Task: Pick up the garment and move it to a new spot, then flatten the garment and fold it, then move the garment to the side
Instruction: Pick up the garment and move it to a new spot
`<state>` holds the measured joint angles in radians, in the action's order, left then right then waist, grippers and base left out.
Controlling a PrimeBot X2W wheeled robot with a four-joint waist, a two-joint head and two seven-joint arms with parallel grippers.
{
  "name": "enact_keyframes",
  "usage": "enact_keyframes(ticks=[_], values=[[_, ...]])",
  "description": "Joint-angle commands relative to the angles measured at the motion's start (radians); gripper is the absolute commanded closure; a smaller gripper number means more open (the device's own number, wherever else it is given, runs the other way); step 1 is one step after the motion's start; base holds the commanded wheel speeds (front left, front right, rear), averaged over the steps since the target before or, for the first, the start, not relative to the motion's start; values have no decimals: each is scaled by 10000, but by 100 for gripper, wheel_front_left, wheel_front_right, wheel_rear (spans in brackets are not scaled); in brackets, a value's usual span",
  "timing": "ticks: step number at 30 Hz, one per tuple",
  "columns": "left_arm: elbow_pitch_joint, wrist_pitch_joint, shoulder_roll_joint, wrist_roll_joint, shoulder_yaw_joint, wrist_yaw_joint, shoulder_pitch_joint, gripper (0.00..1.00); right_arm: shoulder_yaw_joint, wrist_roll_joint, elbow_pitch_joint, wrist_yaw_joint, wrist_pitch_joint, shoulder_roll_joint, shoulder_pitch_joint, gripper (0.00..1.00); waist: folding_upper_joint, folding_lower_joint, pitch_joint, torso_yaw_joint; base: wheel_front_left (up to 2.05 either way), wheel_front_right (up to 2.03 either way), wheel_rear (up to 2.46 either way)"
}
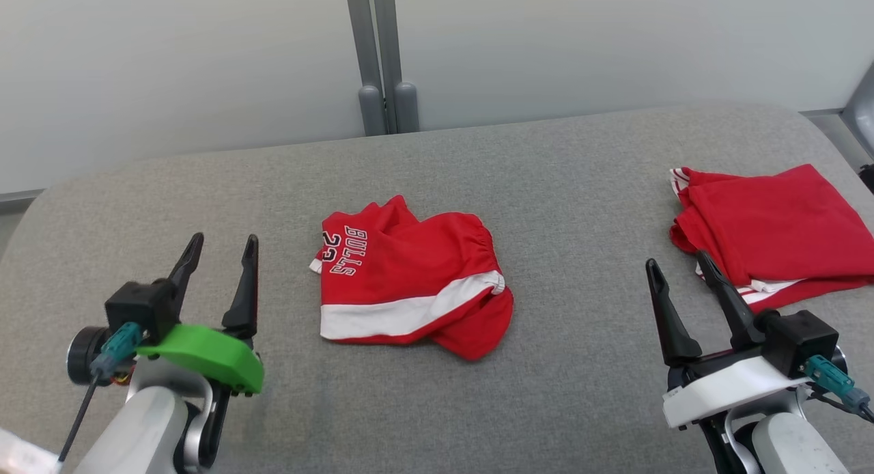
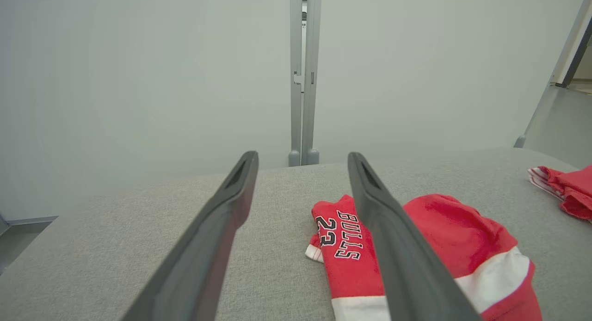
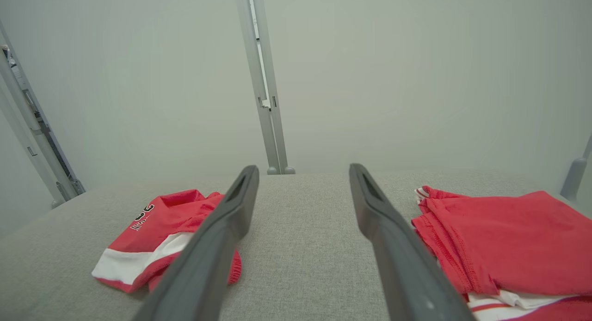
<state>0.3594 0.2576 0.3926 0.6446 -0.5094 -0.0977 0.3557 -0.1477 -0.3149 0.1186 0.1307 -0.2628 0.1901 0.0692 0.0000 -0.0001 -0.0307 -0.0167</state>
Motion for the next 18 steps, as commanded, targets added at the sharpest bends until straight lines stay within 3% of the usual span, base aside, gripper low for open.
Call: enact_keyframes(ticks=[1, 6, 10, 18], values=[[-382, 55, 196, 19, 160, -177, -388, 0, 60, -50, -30, 1, -21, 31, -125, 0, 0, 1, -138, 191, 0, 0, 0], [-1768, 76, 376, -306, 808, -754, -1698, 0, 17, -47, -22, 1, -21, 3, -242, 0, 0, 1, -166, 276, 0, 0, 0], [-2716, 79, -73, -676, 1600, -934, -2855, 0, 28, -82, -57, 1, -21, -66, -300, 0, 0, 1, -153, 238, 0, 0, 0], [-3261, 76, -872, -1436, 2617, -418, -4046, 0, 98, -96, 8, 1, -21, -20, -288, 0, 0, 1, 8, 257, 0, 0, 0]])
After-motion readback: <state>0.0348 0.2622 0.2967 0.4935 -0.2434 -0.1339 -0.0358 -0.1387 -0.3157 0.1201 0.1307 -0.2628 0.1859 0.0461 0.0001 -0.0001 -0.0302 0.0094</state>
